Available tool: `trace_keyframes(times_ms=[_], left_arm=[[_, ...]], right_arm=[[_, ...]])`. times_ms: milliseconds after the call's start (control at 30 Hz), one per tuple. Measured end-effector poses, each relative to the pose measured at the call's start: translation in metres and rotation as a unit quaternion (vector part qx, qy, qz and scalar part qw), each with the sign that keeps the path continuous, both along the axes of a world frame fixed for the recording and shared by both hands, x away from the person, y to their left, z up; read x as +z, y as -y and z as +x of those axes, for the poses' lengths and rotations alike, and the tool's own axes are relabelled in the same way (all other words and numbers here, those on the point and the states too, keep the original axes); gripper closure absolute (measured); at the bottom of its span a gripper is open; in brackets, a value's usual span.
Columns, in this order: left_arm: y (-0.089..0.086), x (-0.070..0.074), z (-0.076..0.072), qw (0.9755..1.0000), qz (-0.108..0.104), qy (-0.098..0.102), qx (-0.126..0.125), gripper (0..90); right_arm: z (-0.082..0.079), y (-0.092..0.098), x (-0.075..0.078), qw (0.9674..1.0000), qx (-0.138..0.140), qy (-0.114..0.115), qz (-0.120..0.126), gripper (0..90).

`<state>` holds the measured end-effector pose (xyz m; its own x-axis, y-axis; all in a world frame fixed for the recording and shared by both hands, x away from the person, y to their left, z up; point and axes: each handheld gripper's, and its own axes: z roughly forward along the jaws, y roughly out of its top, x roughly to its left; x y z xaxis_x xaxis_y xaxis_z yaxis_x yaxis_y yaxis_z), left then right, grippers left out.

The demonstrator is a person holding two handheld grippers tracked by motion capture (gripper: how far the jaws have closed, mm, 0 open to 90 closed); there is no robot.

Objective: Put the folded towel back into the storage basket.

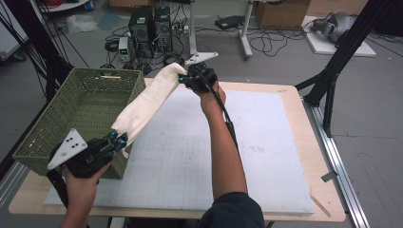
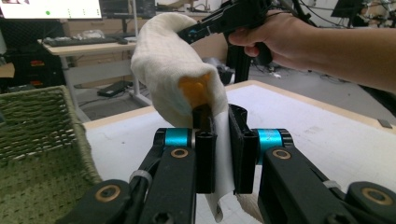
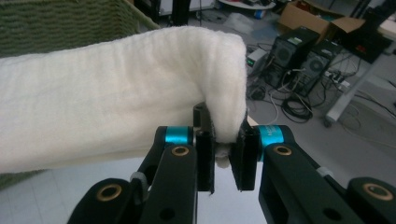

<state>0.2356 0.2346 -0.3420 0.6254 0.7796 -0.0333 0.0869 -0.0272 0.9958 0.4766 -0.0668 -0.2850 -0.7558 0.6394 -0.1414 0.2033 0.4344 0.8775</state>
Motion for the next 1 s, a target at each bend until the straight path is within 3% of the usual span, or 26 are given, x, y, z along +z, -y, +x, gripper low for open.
trace_keyframes(times_ms=[100, 200, 267, 367, 500, 667, 900, 1000], left_arm=[[-0.008, 0.000, -0.002, 1.0000, -0.001, 0.001, 0.010, 82.3], [-0.016, -0.003, -0.003, 0.9998, -0.009, -0.001, 0.018, 82.3], [-0.021, -0.005, -0.004, 0.9995, -0.014, -0.002, 0.026, 82.4], [-0.030, -0.004, -0.005, 0.9990, -0.012, -0.001, 0.043, 82.4], [-0.045, -0.004, -0.008, 0.9980, -0.016, 0.001, 0.061, 82.4], [-0.057, -0.007, -0.011, 0.9963, -0.021, -0.004, 0.083, 82.4], [-0.068, -0.008, -0.014, 0.9944, -0.013, -0.007, 0.105, 82.4], [-0.070, -0.008, -0.014, 0.9932, -0.001, -0.008, 0.116, 82.3]], right_arm=[[0.007, -0.025, 0.008, 0.9999, 0.011, 0.007, -0.003, 81.9], [0.011, -0.037, 0.012, 0.9998, 0.016, 0.009, -0.004, 81.8], [0.016, -0.049, 0.016, 0.9997, 0.021, 0.010, 0.007, 81.9], [0.022, -0.070, 0.020, 0.9994, 0.032, 0.014, 0.001, 81.9], [0.030, -0.099, 0.017, 0.9988, 0.047, 0.010, 0.000, 81.9], [0.034, -0.119, 0.011, 0.9985, 0.054, 0.001, -0.004, 81.8], [0.041, -0.154, 0.012, 0.9975, 0.070, 0.003, -0.010, 81.8], [0.044, -0.167, 0.013, 0.9972, 0.073, 0.004, -0.015, 81.8]])
